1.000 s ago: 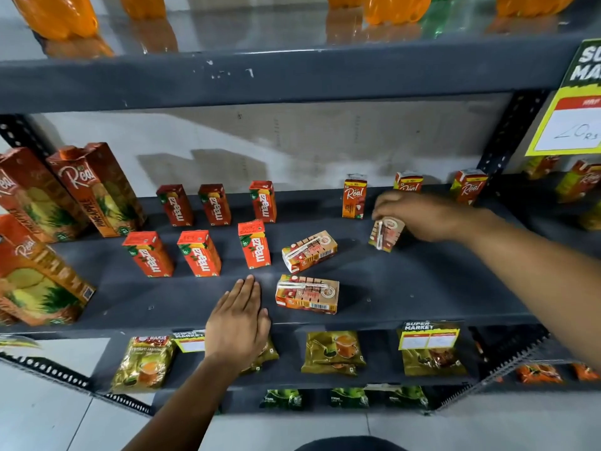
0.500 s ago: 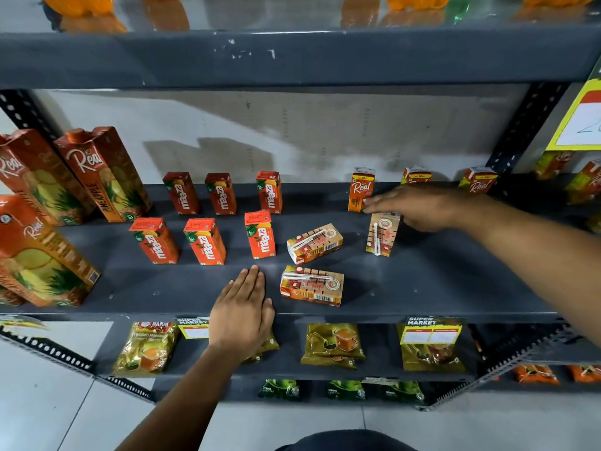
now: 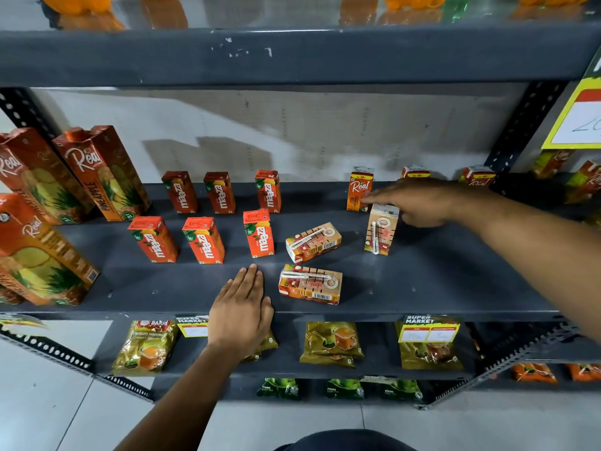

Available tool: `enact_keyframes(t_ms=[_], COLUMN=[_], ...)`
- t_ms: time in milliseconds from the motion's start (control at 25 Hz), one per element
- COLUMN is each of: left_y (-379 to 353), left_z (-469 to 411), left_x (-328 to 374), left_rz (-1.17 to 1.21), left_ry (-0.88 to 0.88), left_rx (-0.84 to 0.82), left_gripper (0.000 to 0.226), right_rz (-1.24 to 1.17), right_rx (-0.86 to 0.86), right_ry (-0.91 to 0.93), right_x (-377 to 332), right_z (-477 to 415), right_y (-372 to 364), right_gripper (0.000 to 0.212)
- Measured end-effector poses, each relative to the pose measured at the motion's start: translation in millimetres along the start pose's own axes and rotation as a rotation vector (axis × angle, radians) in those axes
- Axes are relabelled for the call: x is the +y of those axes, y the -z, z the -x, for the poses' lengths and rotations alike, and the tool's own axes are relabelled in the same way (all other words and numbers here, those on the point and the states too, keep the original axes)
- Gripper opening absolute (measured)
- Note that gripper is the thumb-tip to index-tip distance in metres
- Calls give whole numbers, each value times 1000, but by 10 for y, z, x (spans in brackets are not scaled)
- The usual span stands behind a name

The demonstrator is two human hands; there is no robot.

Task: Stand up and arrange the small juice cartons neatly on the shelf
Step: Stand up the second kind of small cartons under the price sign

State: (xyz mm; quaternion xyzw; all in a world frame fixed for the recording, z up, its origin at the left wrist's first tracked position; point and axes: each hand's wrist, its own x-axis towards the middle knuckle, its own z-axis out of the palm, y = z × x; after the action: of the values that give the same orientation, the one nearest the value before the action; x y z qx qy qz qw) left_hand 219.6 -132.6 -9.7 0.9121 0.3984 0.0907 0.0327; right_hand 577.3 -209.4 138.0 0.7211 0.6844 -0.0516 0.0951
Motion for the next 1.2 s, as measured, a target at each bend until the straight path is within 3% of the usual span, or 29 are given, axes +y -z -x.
enact_keyframes(t_ms=[120,240,360,440,600,720,840,960,1120,1200], left_y=[-1,-2,1,9,17,22,16,2,9,8], left_z=[4,-2,0,2,7,1,-1,1,5,8], left_x=[-1,0,2,5,17,22,22,14,15,16], left_rz=[2,-8,-10,-3,10,6,-8,-13,-8,-2], left_ry=[0,1,3,0,-6,-4,-11,-8,-10,-7], left_rx=[2,4,4,6,12,11,9,10,16,17], left_gripper=[64,64,65,64,61,62,63,65,65,65], right_rz=[297,671,752,593,-193,-544,-616,-574,-559,-594], right_rx=[14,108,176,289,520,595,665,601,536,684], right_ry=[137,285,291,125,-418,-664,-863,-983,-986,-937], right_x=[-61,-185,-222,-99,-70,-425,-692,-799,-878,-911], right_z=[1,-40,-51,16,217,141,8,-93,-168,-142], right_y=[-29,-99,-136,-163,-547,-980,-1282,-1377,-1343,-1302], right_gripper=[70,50,34,36,52,53,59,74,88,95])
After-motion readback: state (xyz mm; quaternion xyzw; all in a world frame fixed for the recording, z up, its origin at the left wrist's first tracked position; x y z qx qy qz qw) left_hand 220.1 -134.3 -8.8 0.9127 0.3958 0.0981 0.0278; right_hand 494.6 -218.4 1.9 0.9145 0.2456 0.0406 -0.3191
